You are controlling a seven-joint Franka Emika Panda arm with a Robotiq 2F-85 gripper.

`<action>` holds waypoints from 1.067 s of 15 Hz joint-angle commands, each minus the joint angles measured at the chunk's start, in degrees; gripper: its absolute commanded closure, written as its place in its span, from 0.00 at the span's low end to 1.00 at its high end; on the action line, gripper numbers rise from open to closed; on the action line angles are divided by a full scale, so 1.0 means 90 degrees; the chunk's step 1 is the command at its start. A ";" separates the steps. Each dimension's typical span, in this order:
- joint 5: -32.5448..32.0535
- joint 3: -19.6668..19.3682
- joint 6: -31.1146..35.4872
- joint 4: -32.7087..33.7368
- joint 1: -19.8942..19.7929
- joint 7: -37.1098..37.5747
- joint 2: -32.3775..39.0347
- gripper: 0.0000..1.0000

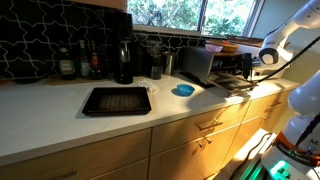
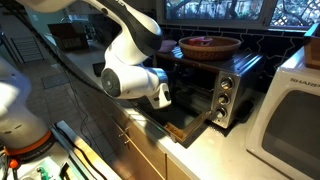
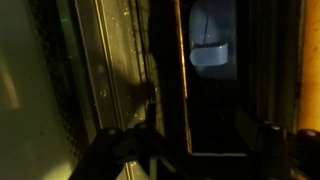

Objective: Pull the oven wire rack, remove the blue mixing bowl from the oven wire rack and place it to the left side of the oven

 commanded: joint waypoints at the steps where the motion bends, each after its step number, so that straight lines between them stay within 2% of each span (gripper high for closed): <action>1: 0.0380 0.0019 -0.0151 0.0196 -0.0068 -0.0419 0.0364 0.26; 3: 0.0519 0.0007 -0.0131 0.0256 -0.0065 -0.0598 0.0459 0.42; 4: 0.0579 0.0002 -0.0124 0.0282 -0.0062 -0.0682 0.0500 0.40; 5: 0.0634 -0.0004 -0.0128 0.0294 -0.0061 -0.0766 0.0532 0.51; 6: 0.0697 -0.0008 -0.0131 0.0309 -0.0059 -0.0835 0.0558 0.56; 7: 0.0757 -0.0012 -0.0136 0.0323 -0.0057 -0.0913 0.0574 0.66; 8: 0.0808 -0.0014 -0.0140 0.0338 -0.0055 -0.0971 0.0597 0.69; 10: 0.0902 -0.0014 -0.0125 0.0360 -0.0046 -0.1105 0.0624 0.84; 12: 0.0960 -0.0016 -0.0126 0.0369 -0.0043 -0.1200 0.0639 0.82; 13: 0.0989 -0.0017 -0.0125 0.0366 -0.0043 -0.1246 0.0640 0.89; 14: 0.0999 -0.0018 -0.0130 0.0359 -0.0043 -0.1281 0.0636 0.90; 15: 0.1012 -0.0019 -0.0133 0.0353 -0.0044 -0.1322 0.0632 0.96; 16: 0.1022 -0.0019 -0.0132 0.0352 -0.0044 -0.1349 0.0629 0.98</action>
